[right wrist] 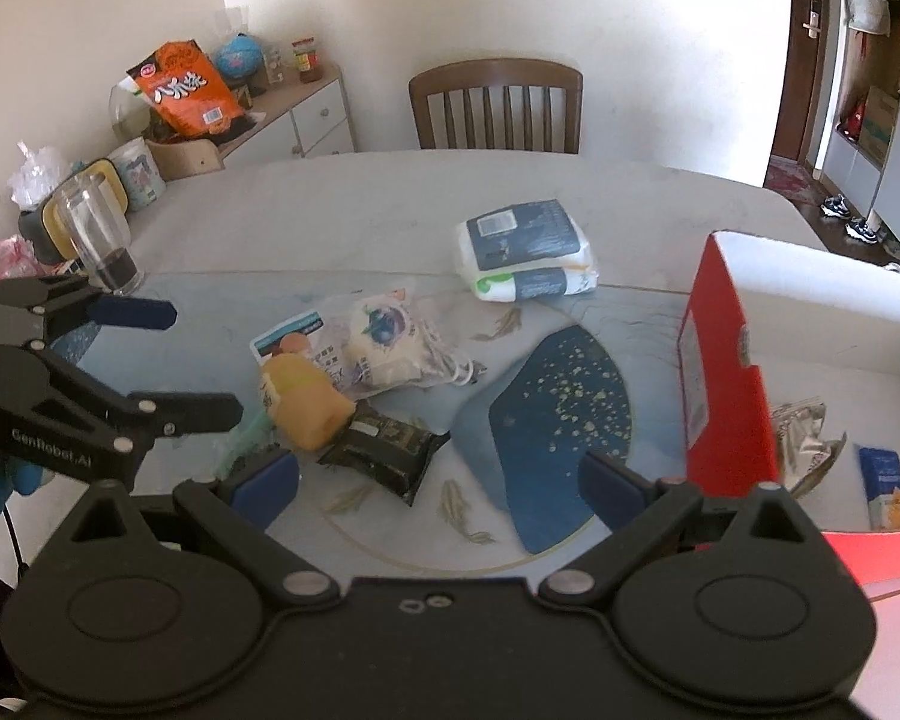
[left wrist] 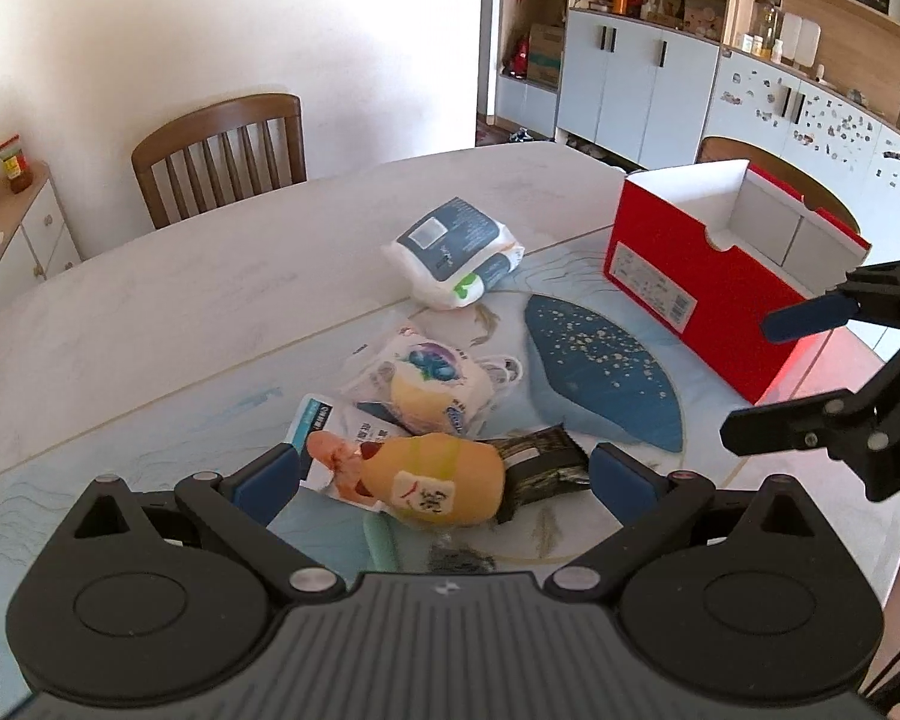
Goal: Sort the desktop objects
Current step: 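Move both tools back toward the remaining snacks on the table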
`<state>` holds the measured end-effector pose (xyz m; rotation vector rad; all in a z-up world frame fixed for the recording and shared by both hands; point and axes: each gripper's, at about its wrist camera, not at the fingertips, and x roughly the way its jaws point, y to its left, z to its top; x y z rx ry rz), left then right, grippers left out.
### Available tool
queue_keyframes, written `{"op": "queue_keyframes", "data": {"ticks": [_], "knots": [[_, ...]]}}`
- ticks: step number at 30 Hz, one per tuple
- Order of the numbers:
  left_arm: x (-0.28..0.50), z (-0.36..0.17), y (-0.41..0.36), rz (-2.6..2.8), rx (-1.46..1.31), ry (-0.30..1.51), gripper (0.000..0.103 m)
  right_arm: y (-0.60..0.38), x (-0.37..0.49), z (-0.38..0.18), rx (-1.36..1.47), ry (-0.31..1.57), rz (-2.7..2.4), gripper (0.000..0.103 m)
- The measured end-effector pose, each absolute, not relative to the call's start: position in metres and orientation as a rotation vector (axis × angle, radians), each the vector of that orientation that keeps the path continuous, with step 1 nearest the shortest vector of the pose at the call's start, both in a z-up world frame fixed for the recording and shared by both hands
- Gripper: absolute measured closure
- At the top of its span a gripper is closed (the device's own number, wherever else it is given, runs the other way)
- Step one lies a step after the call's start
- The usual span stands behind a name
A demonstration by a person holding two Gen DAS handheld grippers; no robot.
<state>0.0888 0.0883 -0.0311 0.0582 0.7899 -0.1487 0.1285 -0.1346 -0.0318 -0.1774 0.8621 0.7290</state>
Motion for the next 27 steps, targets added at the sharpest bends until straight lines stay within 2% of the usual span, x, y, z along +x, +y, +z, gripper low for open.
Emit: {"op": "queue_keyframes", "data": {"ticks": [14,27], "knots": [[0.103,-0.062,0.092,-0.183,0.096,0.802,0.0,-0.104,0.131,-0.058,-0.347,0.763,0.885,0.006],[0.124,-0.09,0.095,-0.19,0.093,0.808,0.0,-0.081,0.148,-0.097,-0.455,0.769,0.982,0.017]]}}
